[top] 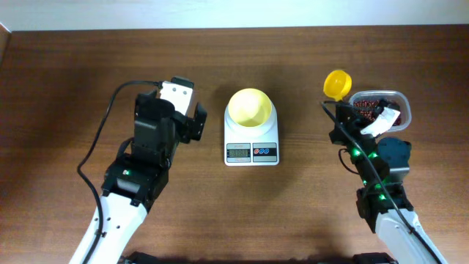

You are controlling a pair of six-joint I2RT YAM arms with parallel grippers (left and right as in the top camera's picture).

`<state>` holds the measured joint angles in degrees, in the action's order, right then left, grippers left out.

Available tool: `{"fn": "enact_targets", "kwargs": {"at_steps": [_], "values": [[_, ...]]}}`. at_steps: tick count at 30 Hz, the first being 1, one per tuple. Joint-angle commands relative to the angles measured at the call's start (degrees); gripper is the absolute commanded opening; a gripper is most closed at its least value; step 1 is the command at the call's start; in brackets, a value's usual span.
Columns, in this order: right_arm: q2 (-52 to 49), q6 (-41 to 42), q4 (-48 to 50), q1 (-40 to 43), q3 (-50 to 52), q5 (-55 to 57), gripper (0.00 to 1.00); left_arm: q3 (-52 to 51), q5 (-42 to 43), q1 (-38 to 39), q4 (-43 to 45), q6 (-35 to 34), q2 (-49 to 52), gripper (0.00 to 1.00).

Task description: Scoop item into bowl and weigh 50g on scale

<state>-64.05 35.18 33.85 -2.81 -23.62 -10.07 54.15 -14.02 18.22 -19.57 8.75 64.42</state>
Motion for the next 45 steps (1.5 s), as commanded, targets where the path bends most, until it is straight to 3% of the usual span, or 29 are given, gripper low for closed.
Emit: {"fn": "enact_targets", "kwargs": {"at_steps": [1,10,13,15,18,21,28,45], "values": [[-3.72,0.22,5.40,0.33,-0.85,0.87,0.04,0.11,-0.85,-0.39,-2.60,-0.07,0.52,0.99],[-8.07,0.24,13.75,0.31,-0.85,0.87,0.04,0.11,-0.07,-0.39,-2.38,-0.04,0.55,0.99],[-8.04,0.26,14.32,0.31,-0.85,0.57,0.04,0.13,11.58,-0.39,-3.93,6.36,0.09,0.99],[-8.04,0.24,15.08,0.26,-0.85,0.13,0.04,0.13,16.90,-0.39,-6.54,8.07,-0.48,0.99],[-8.04,0.24,15.08,0.26,-0.85,-1.03,0.04,1.20,18.45,-0.39,-12.57,8.28,-1.33,0.99],[-8.04,0.22,15.08,0.26,-0.85,-3.28,0.04,4.74,24.15,-0.39,-18.88,13.73,-1.36,0.99],[-8.04,0.24,15.06,0.26,-0.85,-6.32,0.04,15.02,30.49,-0.39,-28.87,14.05,-1.36,0.99],[-8.04,0.24,14.84,0.26,-0.85,-16.52,0.04,15.19,30.80,-0.39,-29.16,14.08,-1.42,0.99]]}}
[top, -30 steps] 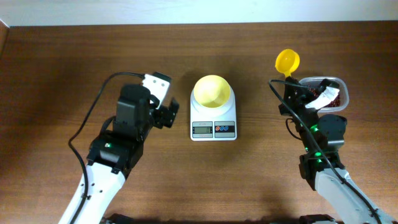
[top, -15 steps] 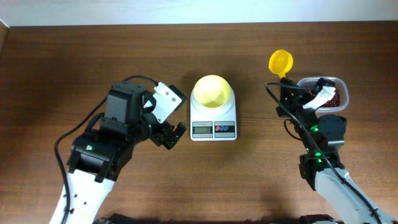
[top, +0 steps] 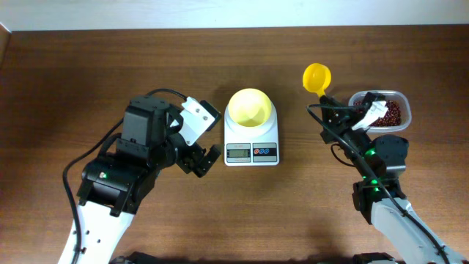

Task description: Scoop item into bowl and weigh 50g on scale

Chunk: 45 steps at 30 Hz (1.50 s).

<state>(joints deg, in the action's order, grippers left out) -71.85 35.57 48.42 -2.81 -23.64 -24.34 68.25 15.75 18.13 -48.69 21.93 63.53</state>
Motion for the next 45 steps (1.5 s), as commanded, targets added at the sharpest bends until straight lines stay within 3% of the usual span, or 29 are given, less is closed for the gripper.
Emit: {"fn": "enact_targets", "kwargs": {"at_steps": [1,8,14,20,24,26,30,35,37,40,45], "values": [[-0.24,-0.15,0.26,0.26,-0.83,-2.25,0.04,1.09,1.03,-0.31,-0.04,0.90,-0.50,0.99],[-0.24,-0.15,0.26,0.28,-0.81,-4.48,0.04,1.09,1.03,-0.31,-0.04,0.90,-0.50,0.99],[1.11,0.15,1.66,0.33,-0.83,-20.02,0.04,1.09,1.03,-0.31,-0.04,0.87,-0.50,0.99],[1.20,21.07,2.64,0.33,-0.81,-31.26,0.04,1.09,1.03,-0.31,-0.04,0.87,-0.50,0.99],[1.20,22.36,5.09,0.31,-0.81,-32.17,0.04,1.09,1.03,-0.31,-0.04,0.87,-0.50,0.99],[1.20,21.79,9.38,0.33,-0.81,-32.30,0.04,1.09,1.03,-0.31,-0.04,0.90,-0.50,0.99],[1.11,19.65,6.95,0.33,-0.81,-31.98,0.05,1.09,1.03,-0.31,-0.04,0.87,-0.50,0.99],[1.09,16.70,2.49,0.33,-0.81,-20.72,0.04,1.09,0.94,-0.31,-0.02,0.87,-0.50,0.99],[1.05,16.74,2.16,0.31,-0.81,-15.37,0.04,1.09,-4.28,-0.31,-0.04,0.90,-0.50,0.99],[0.98,16.74,-1.81,0.33,-0.81,-9.55,0.04,1.09,-5.53,-0.31,-0.04,0.90,-0.50,0.99],[0.98,16.79,-3.52,0.31,-0.81,-9.03,0.04,1.09,-5.53,-0.31,-0.04,0.90,-0.50,0.99]]}}
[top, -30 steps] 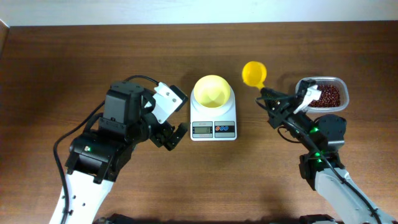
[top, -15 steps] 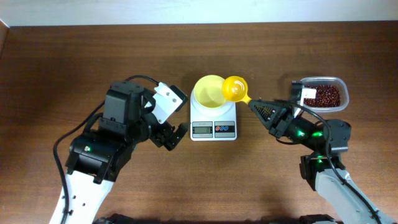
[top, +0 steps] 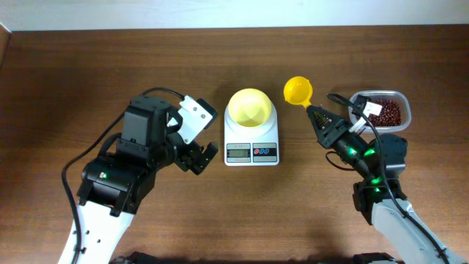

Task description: Scoop item into bowl and weigh 50g on scale

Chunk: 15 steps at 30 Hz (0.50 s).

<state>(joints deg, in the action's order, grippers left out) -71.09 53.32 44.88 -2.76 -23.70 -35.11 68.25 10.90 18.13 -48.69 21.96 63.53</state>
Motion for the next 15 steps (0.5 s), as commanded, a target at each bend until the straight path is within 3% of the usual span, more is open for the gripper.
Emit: {"fn": "enact_targets", "kwargs": {"at_steps": [1,15], "values": [[0.22,-0.94,-0.22,0.28,-0.76,1.73,0.04,1.09,-0.68,-0.31,-0.04,0.87,-0.50,0.99],[0.22,-0.39,-4.22,0.28,-0.74,-2.34,0.04,1.09,-0.68,-0.31,-0.04,0.87,-0.50,0.99]]}}
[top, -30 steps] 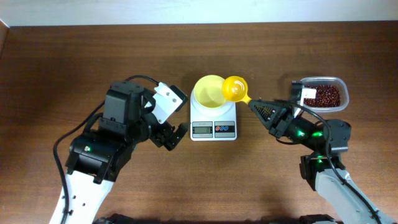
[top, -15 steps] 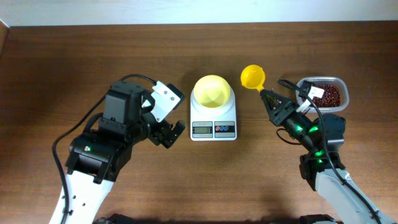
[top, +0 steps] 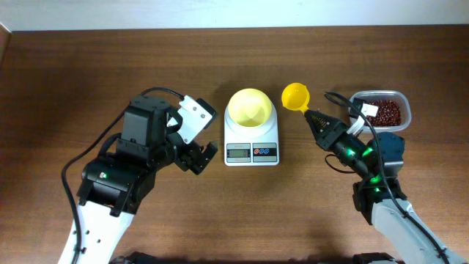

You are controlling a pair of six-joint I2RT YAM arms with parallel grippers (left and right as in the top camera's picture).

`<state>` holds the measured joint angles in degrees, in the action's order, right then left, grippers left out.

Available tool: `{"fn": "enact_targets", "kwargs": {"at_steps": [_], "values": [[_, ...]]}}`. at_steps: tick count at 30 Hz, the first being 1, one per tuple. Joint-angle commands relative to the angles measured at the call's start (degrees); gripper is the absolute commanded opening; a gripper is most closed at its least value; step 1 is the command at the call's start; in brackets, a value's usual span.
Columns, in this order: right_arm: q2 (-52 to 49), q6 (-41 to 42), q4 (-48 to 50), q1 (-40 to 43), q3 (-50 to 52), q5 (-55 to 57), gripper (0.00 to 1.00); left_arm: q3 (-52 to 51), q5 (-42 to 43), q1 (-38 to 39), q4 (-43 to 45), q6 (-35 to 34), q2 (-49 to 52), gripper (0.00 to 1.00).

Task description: Scoop item into bowl and weigh 50g on scale

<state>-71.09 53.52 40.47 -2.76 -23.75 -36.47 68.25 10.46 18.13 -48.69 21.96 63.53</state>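
A yellow bowl [top: 250, 108] sits on the white scale [top: 251, 141] at the table's middle. My right gripper [top: 317, 119] is shut on the handle of a yellow scoop [top: 295, 95], whose cup hangs just right of the bowl and looks empty. The clear container of red beans [top: 382, 111] stands at the far right. My left gripper [top: 204, 153] waits open just left of the scale, holding nothing.
The scale's display [top: 237, 152] and its buttons [top: 264, 152] face the front edge. Cables run along both arms. Brown tabletop lies all around the scale.
My right gripper has carried the scoop slightly further left, closer to the bowl. The left arm has not moved.
At first the scoop was held by the bean container and my left gripper was beside the scale's upper left. Then the left gripper sat lower, by the scale's front left, and the scoop was left of the container. The scoop has since neared the bowl.
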Motion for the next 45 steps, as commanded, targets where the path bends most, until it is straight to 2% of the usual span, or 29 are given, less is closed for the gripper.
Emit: {"fn": "enact_targets", "kwargs": {"at_steps": [1,3,7,9,23,26,30,32,37,39,41,45], "values": [[0.22,-1.42,-0.04,0.28,-0.70,-0.55,0.04,1.09,-0.24,-0.31,-0.04,0.87,-0.50,0.99],[0.22,-3.04,-0.92,0.28,-0.70,1.27,0.04,1.09,-0.24,-0.31,-0.04,0.85,-0.50,0.99],[0.22,-13.97,-1.86,0.28,-0.70,1.70,0.04,1.09,-0.24,-0.31,-0.04,0.87,-0.50,0.99],[0.24,-16.79,-2.40,0.28,-0.72,2.25,0.04,1.09,-0.24,-0.31,-0.04,0.87,-0.50,0.99],[0.24,-21.35,-2.60,0.26,-10.05,0.42,0.04,1.09,-0.17,-0.31,-0.02,0.87,-0.50,0.99],[0.26,-23.45,-4.83,0.26,-10.08,-0.35,0.04,1.09,4.46,-0.31,-0.24,0.81,-0.50,0.99],[0.35,-25.31,-10.51,0.28,-11.52,-0.42,0.04,1.09,8.92,-0.31,-0.28,0.83,-0.50,0.99],[0.39,-29.00,-16.46,0.26,-14.19,-0.39,0.04,1.09,10.19,-0.31,-0.31,0.85,-0.50,0.99],[0.42,-42.12,-41.99,0.28,-26.12,-0.31,0.04,1.09,10.21,-1.57,-2.03,0.90,-0.50,0.99],[0.50,-43.06,-47.34,0.28,-29.57,-0.31,0.04,1.09,10.38,-2.89,-2.91,0.92,-0.50,0.99],[0.98,-43.04,-48.94,0.28,-31.12,-0.31,0.04,1.09,10.40,-3.41,-3.76,0.94,-0.07,0.99],[3.48,-43.06,-52.30,0.28,-32.39,1.53,0.04,1.09,15.28,-3.41,-4.66,6.03,3.50,0.99]]}}
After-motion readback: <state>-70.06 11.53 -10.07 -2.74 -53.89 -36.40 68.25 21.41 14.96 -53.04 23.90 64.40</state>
